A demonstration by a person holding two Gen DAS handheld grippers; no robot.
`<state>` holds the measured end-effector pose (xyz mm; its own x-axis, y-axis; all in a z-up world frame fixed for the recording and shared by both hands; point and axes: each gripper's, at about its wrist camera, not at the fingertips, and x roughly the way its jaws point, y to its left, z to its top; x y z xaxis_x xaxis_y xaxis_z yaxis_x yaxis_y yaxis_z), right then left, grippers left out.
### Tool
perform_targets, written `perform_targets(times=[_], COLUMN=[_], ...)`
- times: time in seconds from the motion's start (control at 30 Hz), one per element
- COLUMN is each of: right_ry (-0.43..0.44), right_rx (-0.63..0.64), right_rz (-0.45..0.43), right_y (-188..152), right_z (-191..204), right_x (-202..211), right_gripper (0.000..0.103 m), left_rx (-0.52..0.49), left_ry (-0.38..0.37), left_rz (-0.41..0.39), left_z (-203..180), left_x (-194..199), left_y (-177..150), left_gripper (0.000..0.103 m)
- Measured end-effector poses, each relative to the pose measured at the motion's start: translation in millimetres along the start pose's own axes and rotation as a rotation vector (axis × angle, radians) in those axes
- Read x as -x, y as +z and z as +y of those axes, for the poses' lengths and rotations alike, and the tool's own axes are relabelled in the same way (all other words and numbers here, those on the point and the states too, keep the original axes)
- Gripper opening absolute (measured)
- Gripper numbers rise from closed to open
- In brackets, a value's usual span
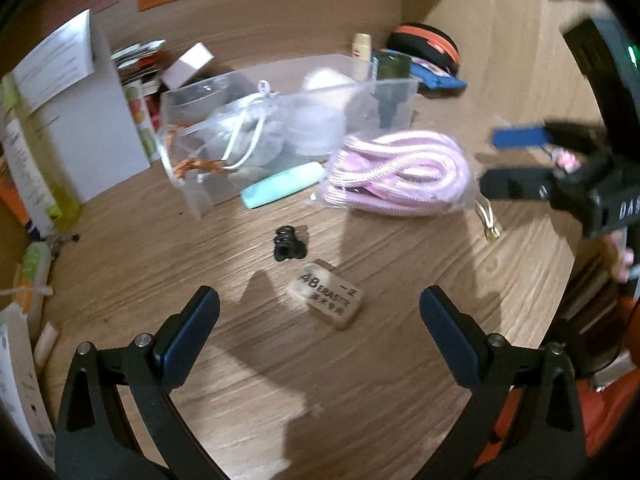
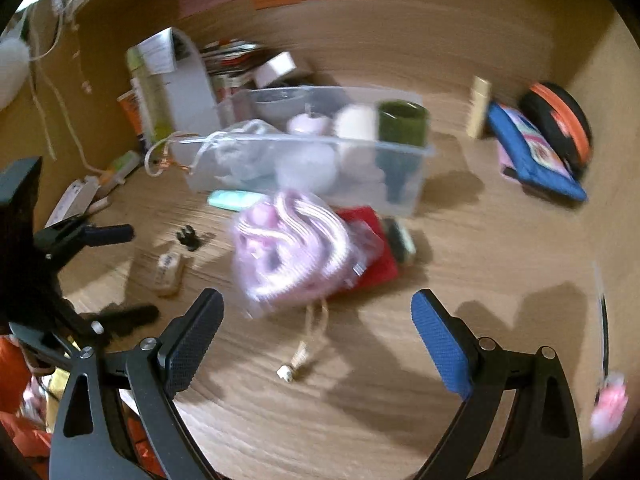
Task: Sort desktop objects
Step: 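Grasp the beige eraser with the left gripper while the right grasps the bagged pink rope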
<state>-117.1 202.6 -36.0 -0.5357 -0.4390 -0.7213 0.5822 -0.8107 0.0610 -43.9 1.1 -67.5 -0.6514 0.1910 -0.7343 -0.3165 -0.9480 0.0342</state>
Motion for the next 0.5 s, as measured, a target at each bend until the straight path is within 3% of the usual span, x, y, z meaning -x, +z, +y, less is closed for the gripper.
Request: perform_targets(times=[0.17,0.23,0.4,0.5], right_ry=[0.014,0.025,0.051,0.072], right_rx=[0.091,0.127,0.209,0.247], right_rz=[0.046,0.083,0.158,0.196], right_y=[25,33,43,45], right_z=[10,11,20,26], right_x=[-22,-35,-62,-74], right_gripper=[0.094,0.094,0.094,0.094], left_rx=[-0.021,-0.014,0.022,0.032], left_ry=[-0.016,-0.035,-0.07,-0.054], left_rz=[0.025,0.048,0.068,0.063], left_z=[0,4,11,14], left_x=[-9,-14,-20,-23], left_y=[3,5,8,10], left_gripper=[0.096,0.081,0.075,0.066])
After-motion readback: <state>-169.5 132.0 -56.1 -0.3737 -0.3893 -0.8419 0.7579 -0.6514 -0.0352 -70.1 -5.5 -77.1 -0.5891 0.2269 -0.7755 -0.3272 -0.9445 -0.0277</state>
